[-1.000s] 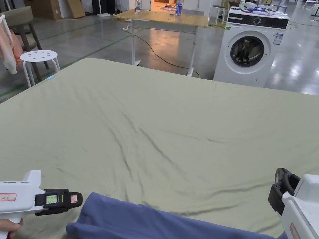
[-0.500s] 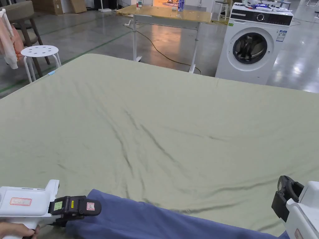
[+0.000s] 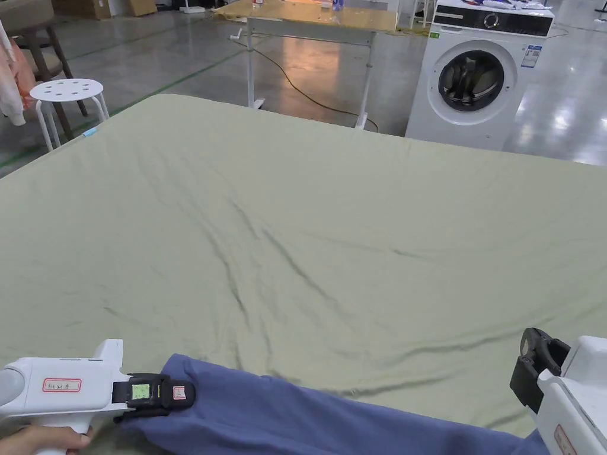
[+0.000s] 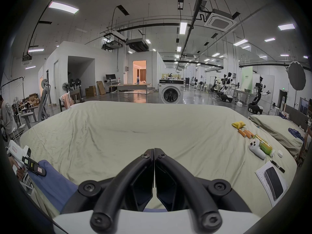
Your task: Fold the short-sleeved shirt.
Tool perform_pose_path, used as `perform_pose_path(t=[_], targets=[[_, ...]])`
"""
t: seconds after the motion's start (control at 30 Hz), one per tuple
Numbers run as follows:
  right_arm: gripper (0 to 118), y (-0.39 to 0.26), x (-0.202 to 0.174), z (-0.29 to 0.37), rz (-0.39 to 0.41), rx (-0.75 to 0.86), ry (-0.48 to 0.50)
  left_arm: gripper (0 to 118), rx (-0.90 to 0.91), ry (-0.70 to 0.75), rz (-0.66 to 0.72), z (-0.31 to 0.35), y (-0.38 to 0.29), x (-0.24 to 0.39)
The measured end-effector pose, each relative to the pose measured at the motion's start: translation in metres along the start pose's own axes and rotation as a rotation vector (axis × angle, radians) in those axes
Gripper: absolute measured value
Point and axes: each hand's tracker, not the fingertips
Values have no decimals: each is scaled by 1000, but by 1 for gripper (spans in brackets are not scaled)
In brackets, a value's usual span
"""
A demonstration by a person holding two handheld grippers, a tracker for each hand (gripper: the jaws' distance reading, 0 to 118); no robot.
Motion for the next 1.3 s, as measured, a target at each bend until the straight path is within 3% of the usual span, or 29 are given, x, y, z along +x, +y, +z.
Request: perform_pose_path(t=[0.37, 0.63, 0.97, 1.3], targets=[[0, -1, 14, 1, -4, -13, -8, 5, -46, 71, 20, 13, 34, 34], [0, 7, 24, 3, -9, 7, -16, 4, -60, 95, -53, 25, 70, 74], [0, 13, 24, 0, -11, 21, -1, 4, -34, 257, -47, 69, 104, 85], [0, 8, 23, -6, -22, -1, 20, 4, -95, 195, -163, 40, 89, 162]])
